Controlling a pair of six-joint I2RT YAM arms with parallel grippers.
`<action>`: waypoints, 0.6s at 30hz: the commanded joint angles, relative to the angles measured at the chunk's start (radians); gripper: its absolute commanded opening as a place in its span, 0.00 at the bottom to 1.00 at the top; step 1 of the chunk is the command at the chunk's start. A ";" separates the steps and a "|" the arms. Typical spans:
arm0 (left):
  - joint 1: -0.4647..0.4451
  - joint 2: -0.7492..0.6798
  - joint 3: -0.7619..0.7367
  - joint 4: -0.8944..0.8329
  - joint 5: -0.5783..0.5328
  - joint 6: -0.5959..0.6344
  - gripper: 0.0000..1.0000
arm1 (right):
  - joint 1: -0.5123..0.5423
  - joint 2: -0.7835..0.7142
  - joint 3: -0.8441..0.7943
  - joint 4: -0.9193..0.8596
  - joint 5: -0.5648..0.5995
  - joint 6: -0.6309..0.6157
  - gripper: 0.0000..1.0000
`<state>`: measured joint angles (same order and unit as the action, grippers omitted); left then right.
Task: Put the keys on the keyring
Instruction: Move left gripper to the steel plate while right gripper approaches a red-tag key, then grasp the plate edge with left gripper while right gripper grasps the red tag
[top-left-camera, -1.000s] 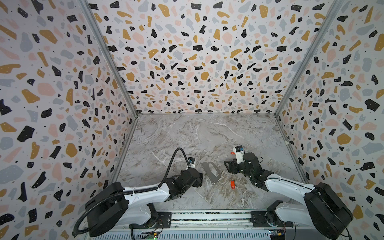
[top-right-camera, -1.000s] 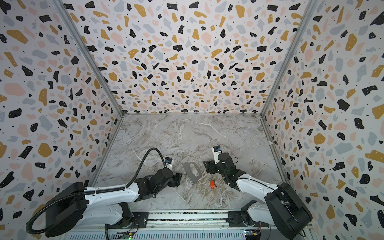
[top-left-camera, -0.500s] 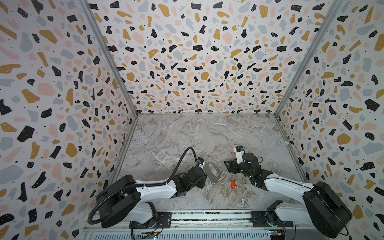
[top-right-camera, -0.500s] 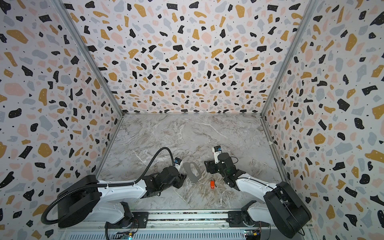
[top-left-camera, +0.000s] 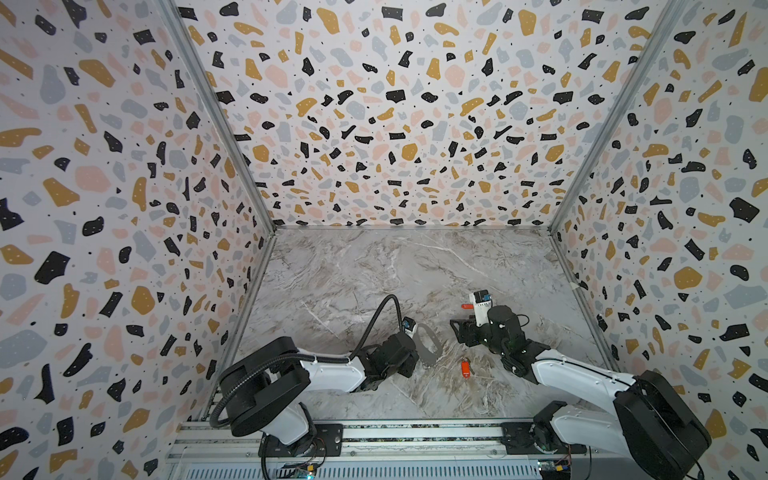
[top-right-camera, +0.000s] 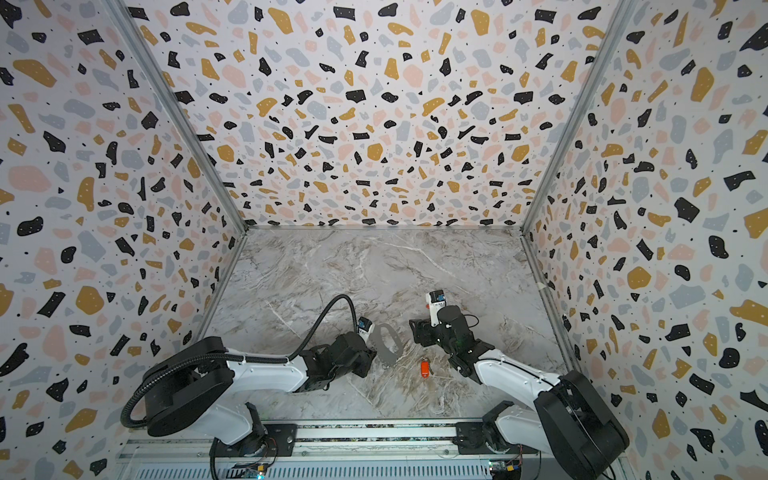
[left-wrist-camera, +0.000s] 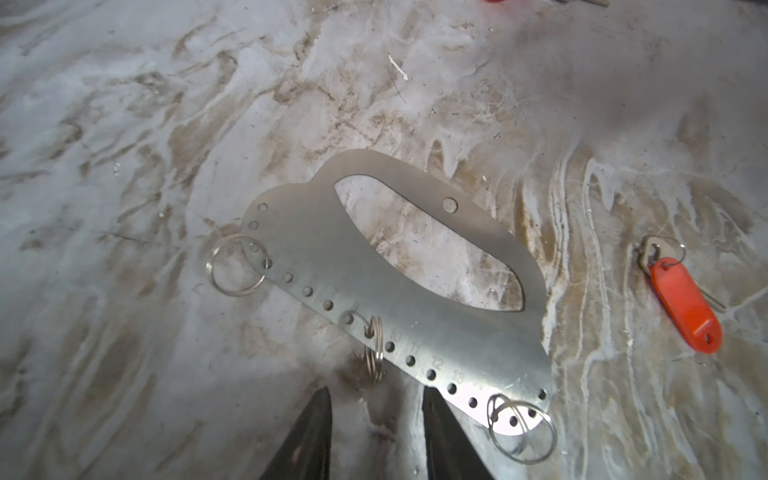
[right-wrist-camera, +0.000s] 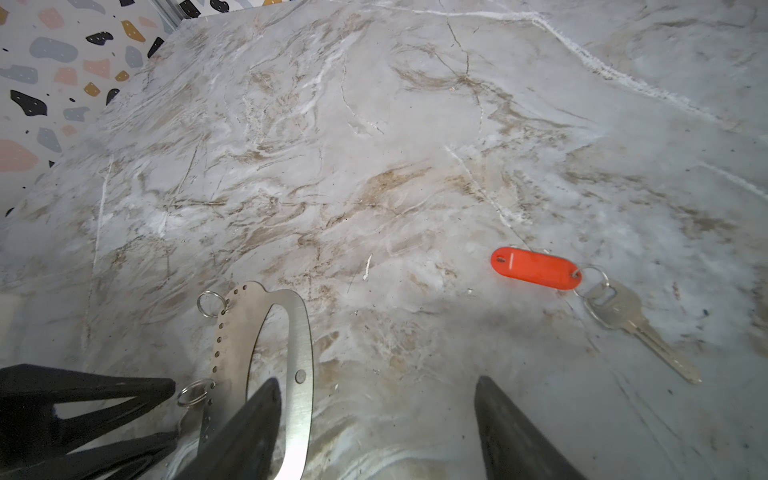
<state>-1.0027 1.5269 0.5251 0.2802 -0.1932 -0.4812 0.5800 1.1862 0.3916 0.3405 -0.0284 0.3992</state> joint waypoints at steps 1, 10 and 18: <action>-0.003 0.014 0.038 0.044 -0.021 0.019 0.34 | 0.006 -0.027 -0.009 -0.028 0.022 -0.002 0.74; -0.003 0.035 0.048 0.053 -0.033 0.025 0.28 | 0.006 -0.026 -0.011 -0.028 0.026 -0.005 0.74; -0.003 0.051 0.058 0.051 -0.034 0.033 0.21 | 0.006 -0.021 -0.011 -0.028 0.026 -0.006 0.73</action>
<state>-1.0027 1.5688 0.5568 0.3027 -0.2146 -0.4622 0.5804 1.1748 0.3840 0.3279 -0.0105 0.3992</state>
